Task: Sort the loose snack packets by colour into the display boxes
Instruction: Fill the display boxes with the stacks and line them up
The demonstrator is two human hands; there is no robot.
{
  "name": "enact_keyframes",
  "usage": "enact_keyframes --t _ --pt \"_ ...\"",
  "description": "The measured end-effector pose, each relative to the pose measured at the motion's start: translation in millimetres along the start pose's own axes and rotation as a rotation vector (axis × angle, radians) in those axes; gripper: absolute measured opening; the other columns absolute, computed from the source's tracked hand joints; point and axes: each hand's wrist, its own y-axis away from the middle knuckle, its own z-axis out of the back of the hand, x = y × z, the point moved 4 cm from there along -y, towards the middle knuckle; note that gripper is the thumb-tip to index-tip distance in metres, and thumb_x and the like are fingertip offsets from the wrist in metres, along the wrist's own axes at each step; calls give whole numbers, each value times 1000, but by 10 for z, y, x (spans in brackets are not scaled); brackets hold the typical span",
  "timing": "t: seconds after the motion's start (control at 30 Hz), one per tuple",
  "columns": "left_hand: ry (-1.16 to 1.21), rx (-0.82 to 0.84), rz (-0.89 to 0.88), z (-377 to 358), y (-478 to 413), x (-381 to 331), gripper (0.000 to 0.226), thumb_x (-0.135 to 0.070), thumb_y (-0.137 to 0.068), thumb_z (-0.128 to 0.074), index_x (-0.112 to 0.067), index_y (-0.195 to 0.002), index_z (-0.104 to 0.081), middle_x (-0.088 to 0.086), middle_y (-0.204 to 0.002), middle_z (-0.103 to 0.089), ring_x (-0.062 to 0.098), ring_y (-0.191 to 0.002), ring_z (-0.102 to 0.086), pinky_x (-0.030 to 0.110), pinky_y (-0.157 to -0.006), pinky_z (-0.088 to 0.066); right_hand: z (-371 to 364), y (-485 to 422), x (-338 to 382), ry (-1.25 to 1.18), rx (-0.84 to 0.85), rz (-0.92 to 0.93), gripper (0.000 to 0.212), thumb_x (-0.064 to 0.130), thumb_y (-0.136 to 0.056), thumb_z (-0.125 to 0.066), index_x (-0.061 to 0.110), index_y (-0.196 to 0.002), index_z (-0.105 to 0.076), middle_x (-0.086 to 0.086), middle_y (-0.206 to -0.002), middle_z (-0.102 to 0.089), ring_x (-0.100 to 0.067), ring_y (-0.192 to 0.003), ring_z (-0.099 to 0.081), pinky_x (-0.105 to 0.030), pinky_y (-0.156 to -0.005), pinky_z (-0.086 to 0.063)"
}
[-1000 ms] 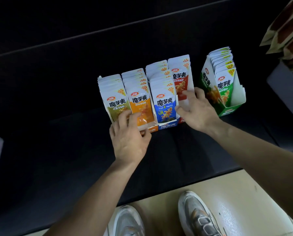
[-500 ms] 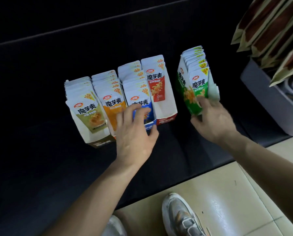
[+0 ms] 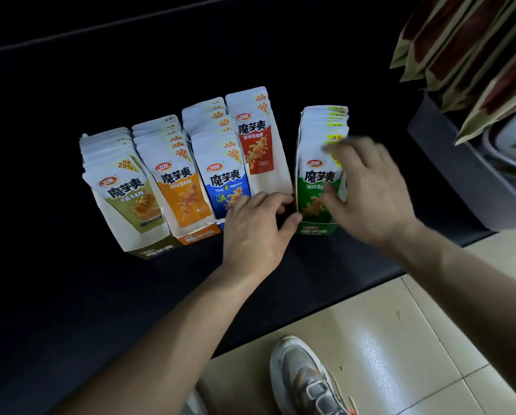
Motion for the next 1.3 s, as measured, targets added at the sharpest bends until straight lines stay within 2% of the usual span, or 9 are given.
enact_keyframes --t 0.1,0.2,0.33,0.43,0.57,0.67,0.93,1.13,1.3 --pt "-6 5 0 -15 -17 -21 33 -53 -89 -63 -36 -117 -63 -15 -101 -68 16 -96 -54 38 -83 -45 -71 -323 -119 154 133 10 99 46 -76 -70 13 -156 -20 -14 -161 -20 -35 -145 -26 -51 -112 -31" --pt "-1 3 -3 -26 -33 -69 31 -51 -88 -65 -37 -115 -62 -15 -100 -68 17 -95 -53 38 -81 -45 -185 -603 -215 203 320 11 128 62 -72 -74 14 -159 7 -7 -168 3 -22 -155 1 -47 -124 -7" --pt "-14 0 -4 -44 -43 -64 32 -52 -88 -64 -37 -116 -62 -15 -100 -68 17 -96 -51 37 -81 -44 -228 -471 -154 252 223 69 116 54 -74 -76 10 -159 -11 -11 -163 -22 -28 -151 -19 -48 -124 -14" --pt "-21 -13 -8 -58 -54 -67 32 -53 -88 -63 -37 -116 -62 -14 -98 -68 18 -96 -50 38 -82 -44 -215 -253 -115 309 116 114 109 50 -67 -80 8 -153 -27 -16 -136 -47 -37 -126 -45 -53 -112 -31" --pt "-23 1 10 -66 -65 -49 31 -52 -88 -63 -38 -116 -61 -15 -99 -68 18 -98 -50 39 -84 -44 -155 -394 -58 326 289 105 89 53 -64 -82 13 -135 -45 -10 -122 -53 -33 -113 -55 -46 -102 -36" --pt "15 31 30 -68 -71 -65 31 -51 -87 -64 -38 -115 -61 -16 -99 -69 18 -98 -51 39 -86 -43 -134 -501 22 370 412 99 91 53 -63 -85 15 -134 -42 -9 -119 -61 -32 -103 -64 -42 -100 -40" --pt "-35 83 70 -60 -243 -138 50 -48 -92 -59 -40 -139 -45 -9 -97 -73 23 -100 -61 42 -93 -39 -179 -500 -20 426 219 213 73 49 -55 -86 12 -111 -58 -6 -69 -68 -29 -59 -64 -43 -88 -48" --pt "-32 77 56 -124 -223 -180 51 -39 -93 -58 -40 -142 -44 -9 -95 -74 21 -97 -65 41 -88 -41 -193 -585 -125 437 141 234 68 46 -64 -85 15 -116 -56 -8 -78 -72 -30 -70 -68 -44 -92 -44" --pt "-14 98 68 -118 -231 -164 52 -40 -94 -58 -41 -143 -42 -10 -96 -74 20 -98 -65 40 -91 -41 -179 -646 -142 463 304 206 97 61 -55 -86 22 -132 -43 -4 -121 -61 -30 -109 -60 -47 -100 -35"
